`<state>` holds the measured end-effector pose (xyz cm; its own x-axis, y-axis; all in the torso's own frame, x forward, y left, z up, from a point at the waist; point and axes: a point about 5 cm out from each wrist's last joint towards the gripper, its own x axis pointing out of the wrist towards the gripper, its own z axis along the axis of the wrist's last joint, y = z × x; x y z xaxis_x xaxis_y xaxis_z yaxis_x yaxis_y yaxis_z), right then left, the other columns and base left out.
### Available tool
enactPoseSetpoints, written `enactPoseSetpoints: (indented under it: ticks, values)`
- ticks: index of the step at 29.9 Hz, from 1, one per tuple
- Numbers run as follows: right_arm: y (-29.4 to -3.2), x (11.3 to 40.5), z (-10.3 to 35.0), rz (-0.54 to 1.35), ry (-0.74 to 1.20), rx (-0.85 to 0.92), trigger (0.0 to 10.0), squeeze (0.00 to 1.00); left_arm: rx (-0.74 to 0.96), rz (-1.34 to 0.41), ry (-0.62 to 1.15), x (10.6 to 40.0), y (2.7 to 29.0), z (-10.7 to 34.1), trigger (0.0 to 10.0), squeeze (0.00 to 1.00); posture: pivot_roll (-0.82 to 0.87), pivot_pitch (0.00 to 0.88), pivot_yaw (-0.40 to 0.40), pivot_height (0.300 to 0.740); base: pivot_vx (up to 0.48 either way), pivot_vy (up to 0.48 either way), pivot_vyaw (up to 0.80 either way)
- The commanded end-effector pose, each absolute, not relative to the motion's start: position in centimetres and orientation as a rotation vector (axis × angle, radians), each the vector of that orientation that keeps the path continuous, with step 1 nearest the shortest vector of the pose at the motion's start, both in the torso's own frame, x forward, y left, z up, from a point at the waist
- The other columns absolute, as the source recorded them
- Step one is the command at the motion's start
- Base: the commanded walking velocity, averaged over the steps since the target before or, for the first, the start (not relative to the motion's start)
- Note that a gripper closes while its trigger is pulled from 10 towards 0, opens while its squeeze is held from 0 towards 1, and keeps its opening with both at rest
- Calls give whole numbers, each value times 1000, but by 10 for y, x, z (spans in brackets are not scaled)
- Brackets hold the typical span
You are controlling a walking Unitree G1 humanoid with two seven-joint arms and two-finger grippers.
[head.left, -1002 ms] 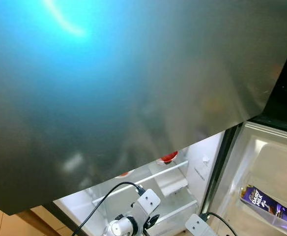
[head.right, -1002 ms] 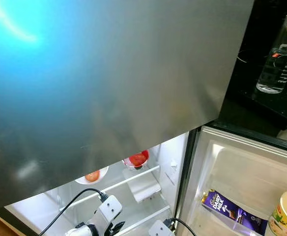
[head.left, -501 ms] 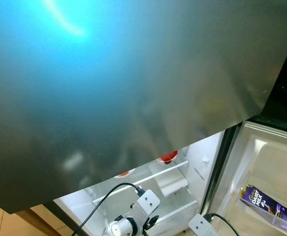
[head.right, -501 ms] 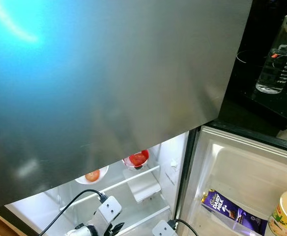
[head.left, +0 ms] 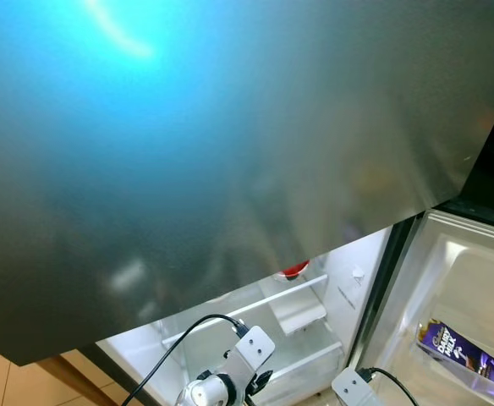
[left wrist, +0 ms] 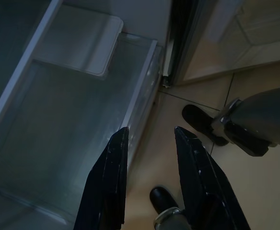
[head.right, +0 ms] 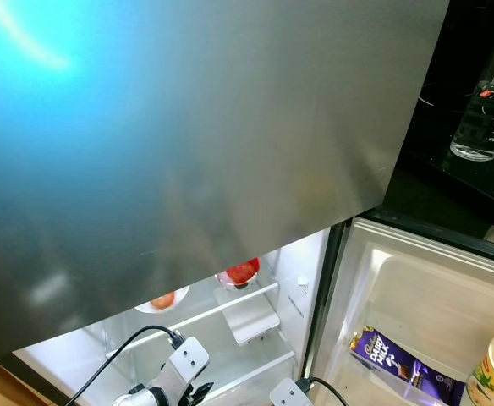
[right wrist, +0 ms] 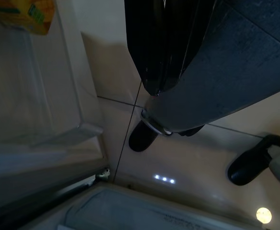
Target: Restocking fridge
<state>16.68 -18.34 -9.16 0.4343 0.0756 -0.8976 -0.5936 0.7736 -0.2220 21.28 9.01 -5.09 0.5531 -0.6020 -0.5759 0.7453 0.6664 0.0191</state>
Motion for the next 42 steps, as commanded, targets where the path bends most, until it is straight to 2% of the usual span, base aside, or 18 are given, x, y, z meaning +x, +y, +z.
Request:
enactPoseSetpoints:
  ticks: [1, 5, 26, 35, 36, 42]
  values:
    - [-187, 161, -94, 438, 1078, -568, 10000, 0, 296, -791, 601, 210, 100, -55, 10000, 0, -45, 23, 31, 740, -480, 0, 0]
    - [-187, 162, -94, 437, 1077, -569, 10000, 0, 293, -789, 593, 211, 100, -54, 10000, 0, -44, 22, 31, 740, -368, 0, 0]
    - [-190, 160, -94, 433, 1090, -568, 10000, 0, 283, -746, 596, 215, 106, -53, 10000, 0, -44, 27, 32, 740, 0, 0, 0]
    - [-199, 150, -97, 392, 1129, -565, 10000, 0, 265, -638, 667, 213, 125, -59, 10000, 0, -45, 27, 36, 740, 0, 0, 0]
    - [-205, 145, -98, 359, 1147, -557, 10000, 0, 248, -571, 716, 209, 137, -64, 10000, 0, -46, 25, 34, 740, 0, 0, 0]
    - [-216, 133, -100, 283, 1190, -519, 10000, 0, 197, -422, 828, 194, 163, -74, 10000, 0, -46, 23, 34, 740, 0, 0, 0]
